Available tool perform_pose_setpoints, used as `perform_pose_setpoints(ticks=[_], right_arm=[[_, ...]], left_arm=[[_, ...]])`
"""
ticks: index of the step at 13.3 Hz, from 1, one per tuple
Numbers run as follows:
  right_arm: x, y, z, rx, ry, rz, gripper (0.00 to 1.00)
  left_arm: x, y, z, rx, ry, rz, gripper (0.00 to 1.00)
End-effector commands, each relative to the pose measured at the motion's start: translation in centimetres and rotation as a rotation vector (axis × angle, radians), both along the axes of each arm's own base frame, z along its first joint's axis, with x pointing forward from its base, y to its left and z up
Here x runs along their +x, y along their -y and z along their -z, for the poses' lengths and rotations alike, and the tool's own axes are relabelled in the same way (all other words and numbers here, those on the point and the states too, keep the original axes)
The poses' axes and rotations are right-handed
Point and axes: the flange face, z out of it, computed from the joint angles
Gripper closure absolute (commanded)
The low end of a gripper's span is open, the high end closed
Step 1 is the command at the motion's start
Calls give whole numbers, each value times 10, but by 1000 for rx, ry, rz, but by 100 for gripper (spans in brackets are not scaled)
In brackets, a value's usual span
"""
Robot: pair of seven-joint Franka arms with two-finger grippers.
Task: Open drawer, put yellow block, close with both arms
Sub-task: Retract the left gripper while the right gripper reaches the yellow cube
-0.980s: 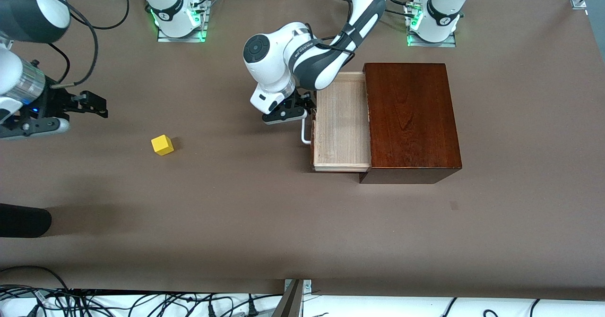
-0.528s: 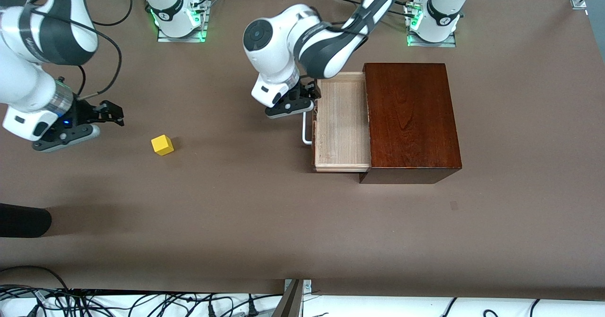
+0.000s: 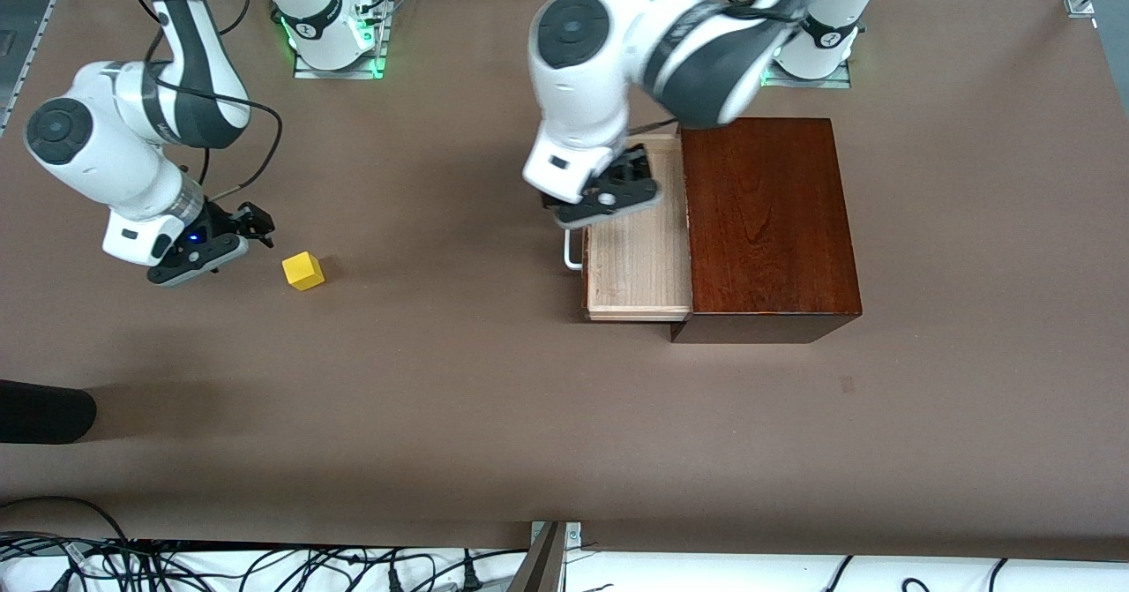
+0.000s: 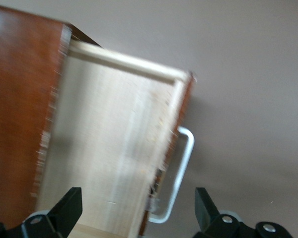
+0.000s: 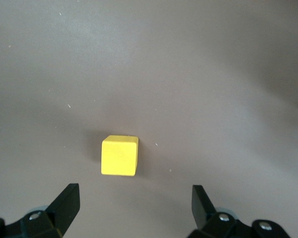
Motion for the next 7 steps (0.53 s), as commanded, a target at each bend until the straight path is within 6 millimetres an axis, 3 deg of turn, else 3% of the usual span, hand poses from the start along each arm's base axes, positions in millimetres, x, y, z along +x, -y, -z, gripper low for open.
perform_pose_setpoints(ticks=[1, 7], right_arm=[[-1, -14, 23, 20, 12, -33, 0], [-3, -24, 66, 15, 38, -56, 0]], left_arm=[[11, -74, -43, -38, -14, -38, 0], [31, -228, -100, -72, -35, 156, 0]])
